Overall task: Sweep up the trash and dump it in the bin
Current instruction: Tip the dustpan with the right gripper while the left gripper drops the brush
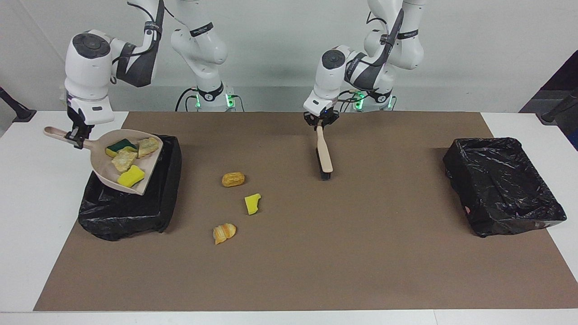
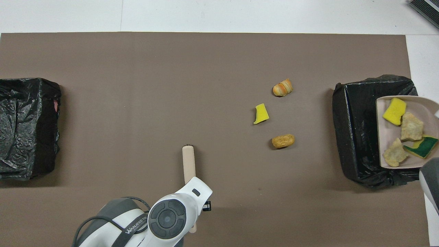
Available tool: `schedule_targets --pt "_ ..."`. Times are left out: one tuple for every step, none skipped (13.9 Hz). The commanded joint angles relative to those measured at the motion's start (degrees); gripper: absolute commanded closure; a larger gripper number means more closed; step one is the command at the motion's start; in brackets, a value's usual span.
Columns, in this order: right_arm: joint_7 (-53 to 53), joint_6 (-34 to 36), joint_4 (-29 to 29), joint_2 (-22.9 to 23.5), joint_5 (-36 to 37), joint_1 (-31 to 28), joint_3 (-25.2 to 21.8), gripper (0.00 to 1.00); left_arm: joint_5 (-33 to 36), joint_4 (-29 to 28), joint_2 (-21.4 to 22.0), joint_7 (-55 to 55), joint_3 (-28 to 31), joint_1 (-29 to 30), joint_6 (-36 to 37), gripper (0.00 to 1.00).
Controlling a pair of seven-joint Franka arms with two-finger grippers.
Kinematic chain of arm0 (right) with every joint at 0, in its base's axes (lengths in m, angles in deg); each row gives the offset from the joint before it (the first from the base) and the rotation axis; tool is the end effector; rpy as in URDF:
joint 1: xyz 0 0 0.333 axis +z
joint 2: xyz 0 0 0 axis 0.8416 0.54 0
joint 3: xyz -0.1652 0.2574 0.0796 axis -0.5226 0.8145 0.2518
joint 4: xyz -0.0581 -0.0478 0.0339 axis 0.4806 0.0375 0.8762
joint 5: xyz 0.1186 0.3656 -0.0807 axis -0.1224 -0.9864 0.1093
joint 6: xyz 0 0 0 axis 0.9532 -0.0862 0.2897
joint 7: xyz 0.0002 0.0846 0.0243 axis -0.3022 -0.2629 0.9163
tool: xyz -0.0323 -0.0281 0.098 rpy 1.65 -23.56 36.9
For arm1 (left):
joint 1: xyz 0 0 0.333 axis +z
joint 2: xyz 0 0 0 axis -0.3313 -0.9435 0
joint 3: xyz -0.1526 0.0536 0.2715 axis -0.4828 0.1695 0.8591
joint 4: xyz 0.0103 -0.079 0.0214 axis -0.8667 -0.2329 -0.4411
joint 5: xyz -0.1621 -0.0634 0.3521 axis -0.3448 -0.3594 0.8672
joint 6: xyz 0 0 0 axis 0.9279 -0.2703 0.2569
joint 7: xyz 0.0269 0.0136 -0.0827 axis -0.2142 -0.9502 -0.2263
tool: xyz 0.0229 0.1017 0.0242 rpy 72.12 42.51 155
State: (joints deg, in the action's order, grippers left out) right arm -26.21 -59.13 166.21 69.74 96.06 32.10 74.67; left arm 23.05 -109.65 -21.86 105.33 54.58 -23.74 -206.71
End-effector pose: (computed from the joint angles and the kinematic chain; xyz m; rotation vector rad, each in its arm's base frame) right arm 0.5169 -0.1689 0.4831 1.7360 1.6985 -0.5776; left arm 0.3008 -0.3399 0.3480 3.1095 0.0379 -0.1647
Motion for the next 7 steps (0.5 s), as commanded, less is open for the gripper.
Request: schedule_targets --pt "4.32 2.79 -0.31 -0.13 4.36 2.88 0.39 1.0 1.11 -1.18 0.92 1.47 0.83 -1.12 -1.24 0.25" --pt "4.94 4.55 -0.57 -0.13 5.23 5.07 0.31 1.0 1.11 -1.09 0.48 1.48 0.83 -0.86 -1.24 0.21" --pt "5.46 7.18 -0.58 -0.39 5.85 6.83 0.39 1.0 1.11 -0.75 0.22 1.48 0.92 -0.42 -1.41 0.11" --pt "6.6 9.55 -0.58 -0.48 6.21 8.33 0.39 1.0 1.11 -0.31 -0.31 1.48 1.01 -0.07 -1.41 0.04" --pt "7.83 10.71 -0.58 -0.31 7.43 9.56 0.31 1.0 1.11 0.22 -1.01 1.39 1.18 0.9 -1.59 0.0" --pt "8.36 11.15 -0.32 0.04 9.88 9.75 0.39 1.0 1.29 1.09 -1.88 1.21 1.1 2.82 -1.59 0.0" --pt "8.54 11.16 -0.23 0.57 11.47 9.75 0.39 1.0 1.29 2.41 -3.02 0.69 1.1 4.32 -1.59 0.0"
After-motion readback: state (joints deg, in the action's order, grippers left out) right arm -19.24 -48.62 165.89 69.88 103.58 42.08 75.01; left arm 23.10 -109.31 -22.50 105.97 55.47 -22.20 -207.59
